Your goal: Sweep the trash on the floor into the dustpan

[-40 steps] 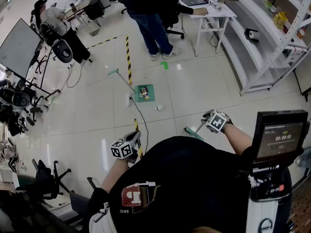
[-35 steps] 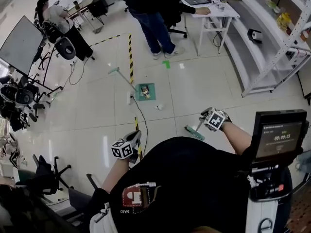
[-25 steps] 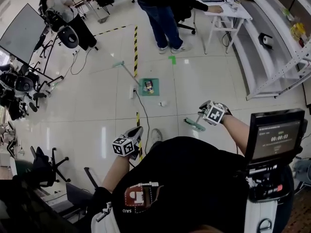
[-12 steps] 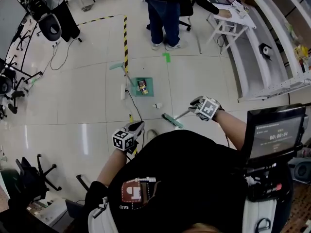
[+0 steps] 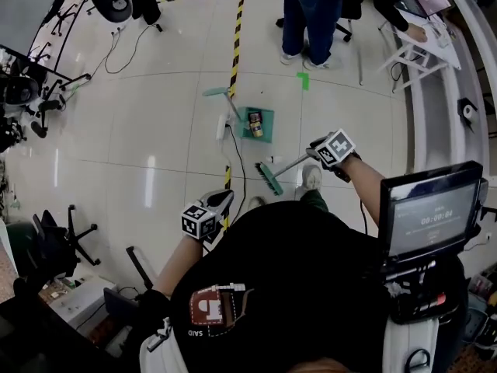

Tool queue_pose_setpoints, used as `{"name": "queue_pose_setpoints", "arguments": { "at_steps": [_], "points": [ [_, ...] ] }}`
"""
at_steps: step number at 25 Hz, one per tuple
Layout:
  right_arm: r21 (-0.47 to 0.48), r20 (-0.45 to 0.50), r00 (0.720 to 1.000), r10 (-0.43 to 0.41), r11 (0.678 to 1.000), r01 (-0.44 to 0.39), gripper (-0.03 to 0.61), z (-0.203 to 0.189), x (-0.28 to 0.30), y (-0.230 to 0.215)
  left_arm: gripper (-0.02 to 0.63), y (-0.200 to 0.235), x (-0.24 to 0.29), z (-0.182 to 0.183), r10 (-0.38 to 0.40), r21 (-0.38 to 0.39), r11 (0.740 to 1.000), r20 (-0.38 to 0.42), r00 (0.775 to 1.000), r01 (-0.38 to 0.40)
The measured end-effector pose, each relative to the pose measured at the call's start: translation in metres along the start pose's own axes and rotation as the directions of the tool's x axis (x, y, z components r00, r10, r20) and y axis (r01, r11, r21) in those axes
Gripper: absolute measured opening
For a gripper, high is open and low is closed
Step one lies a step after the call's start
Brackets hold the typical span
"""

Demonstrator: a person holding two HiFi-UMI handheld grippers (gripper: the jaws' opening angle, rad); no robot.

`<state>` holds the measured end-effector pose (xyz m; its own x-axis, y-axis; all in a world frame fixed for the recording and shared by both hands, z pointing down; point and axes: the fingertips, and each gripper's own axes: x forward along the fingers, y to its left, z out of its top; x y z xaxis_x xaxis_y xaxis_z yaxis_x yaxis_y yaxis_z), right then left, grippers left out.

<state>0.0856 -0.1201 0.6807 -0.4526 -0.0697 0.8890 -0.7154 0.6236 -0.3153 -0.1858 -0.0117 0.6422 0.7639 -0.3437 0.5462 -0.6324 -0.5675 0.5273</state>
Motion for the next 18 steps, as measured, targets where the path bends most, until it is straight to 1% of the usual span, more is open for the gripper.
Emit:
{"name": "queue_pose_setpoints", "arguments": {
  "at_steps": [3,6,7,9,11,13,15,18],
  "points": [
    [0.016,-0.001,0.998,0.059,0.998,-0.059,0.089,0.013,0.023,-0.049,0.001,-0.003,0.015,0.023,0.092,-0.038,0.995,0.008,0.996,-0.091],
    [0.056,-0.007,0.994,0.110,0.992,-0.109,0.089,0.021,0.044,-0.099,0.001,-0.002,0.031,0.040,0.206,-0.054,0.977,-0.008,0.979,-0.206],
    [0.070,-0.008,0.993,0.115,0.991,-0.114,0.089,0.023,0.047,-0.113,0.002,-0.006,0.034,0.046,0.227,-0.059,0.972,-0.001,0.974,-0.227],
    [0.097,-0.010,0.994,0.108,0.990,-0.106,0.089,0.021,0.049,-0.135,0.001,-0.023,0.040,0.060,0.232,-0.071,0.971,0.017,0.973,-0.230],
    [0.125,-0.007,0.997,0.081,0.989,-0.079,0.089,0.019,0.052,-0.161,0.001,-0.029,0.049,0.070,0.226,-0.065,0.972,0.028,0.974,-0.224],
    [0.150,-0.005,0.999,0.047,0.988,-0.046,0.089,0.020,0.062,-0.188,0.002,-0.023,0.060,0.082,0.216,-0.078,0.974,0.042,0.975,-0.213],
    [0.174,-0.005,1.000,0.023,0.985,-0.022,0.089,0.022,0.078,-0.210,0.002,-0.009,0.070,0.086,0.196,-0.093,0.977,0.046,0.980,-0.191],
    [0.190,0.004,1.000,-0.007,0.982,0.006,0.089,0.033,0.091,-0.229,0.000,0.013,0.079,0.089,0.164,-0.111,0.981,0.047,0.985,-0.158]
  ]
}}
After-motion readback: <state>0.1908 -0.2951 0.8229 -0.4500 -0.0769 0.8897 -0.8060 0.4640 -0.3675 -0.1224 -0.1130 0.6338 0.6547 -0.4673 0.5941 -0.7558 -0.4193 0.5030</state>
